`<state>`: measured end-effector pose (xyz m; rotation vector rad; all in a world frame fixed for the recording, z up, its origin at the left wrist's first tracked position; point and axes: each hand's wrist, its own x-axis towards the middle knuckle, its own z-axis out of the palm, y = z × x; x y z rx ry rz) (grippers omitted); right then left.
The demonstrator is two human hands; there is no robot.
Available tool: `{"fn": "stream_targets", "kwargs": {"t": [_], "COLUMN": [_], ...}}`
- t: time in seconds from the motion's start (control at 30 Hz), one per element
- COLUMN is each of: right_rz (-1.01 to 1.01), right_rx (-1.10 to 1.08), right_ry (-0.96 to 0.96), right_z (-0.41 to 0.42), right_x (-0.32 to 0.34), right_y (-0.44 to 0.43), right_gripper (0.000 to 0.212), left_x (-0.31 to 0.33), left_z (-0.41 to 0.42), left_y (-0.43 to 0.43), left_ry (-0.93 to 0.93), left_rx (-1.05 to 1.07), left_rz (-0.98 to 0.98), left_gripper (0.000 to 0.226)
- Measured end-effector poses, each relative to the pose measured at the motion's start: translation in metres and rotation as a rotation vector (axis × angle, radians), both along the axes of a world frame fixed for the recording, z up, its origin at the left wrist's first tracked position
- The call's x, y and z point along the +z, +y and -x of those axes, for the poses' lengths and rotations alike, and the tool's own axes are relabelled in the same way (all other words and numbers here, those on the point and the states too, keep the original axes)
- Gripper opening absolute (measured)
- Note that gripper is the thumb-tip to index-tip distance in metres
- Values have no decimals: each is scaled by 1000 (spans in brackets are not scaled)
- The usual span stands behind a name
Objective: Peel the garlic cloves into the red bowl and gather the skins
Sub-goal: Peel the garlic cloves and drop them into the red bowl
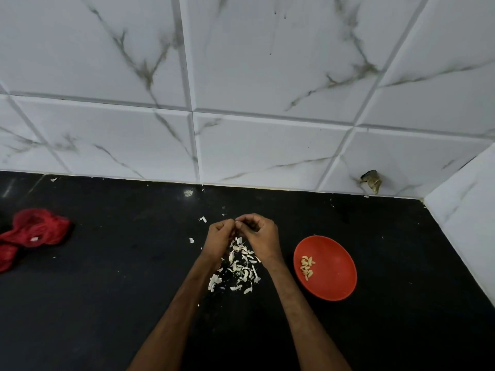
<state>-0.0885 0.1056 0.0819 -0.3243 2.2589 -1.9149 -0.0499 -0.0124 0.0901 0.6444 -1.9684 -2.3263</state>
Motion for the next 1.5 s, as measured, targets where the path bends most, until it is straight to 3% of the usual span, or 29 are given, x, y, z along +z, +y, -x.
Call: {"fn": "stream_targets", "kwargs": {"t": [0.13,0.43,0.73,0.83,0.93,1.03,1.17,1.27,1.37,1.43,1.5], "right_rz": [38,352,586,431,-46,-316,-461,-448,-441,-460,-589], "right_rx": [6,10,-226,-349,-462,-493,-487,-406,-248,-32,249], "right_ry": [-64,-481,-650,-625,-506,-393,-219,4,173,121,22], "right_z": [0,-1,11,11,5,0,3,7,3,-9,-22], "right_x": [-1,3,-4,-15,-37,-55,-48,-37,-32,-32,-48], "right_y": [1,16,81,123,156,167,154,128,96,81,71], "right_gripper": [13,19,18,22,20,16,12,13,8,10,31], "left_x": [-2,-19,-40,-56,-70,-74,-75,-78,-74,-72,-79], "left_z": [-1,4,12,14,12,7,4,2,-7,-16,-25], "left_y": [2,8,55,71,81,88,84,68,46,31,13], "left_ry": [62,47,-27,-42,-89,-100,-74,-103,-105,-105,-79], "left_rx": [-17,-1,-90,-240,-444,-586,-521,-440,-288,-159,-84], "left_rz": [56,56,108,284,582,898,956,893,946,1003,1046], "left_gripper": [41,31,40,38,25,16,9,17,19,24,18]}}
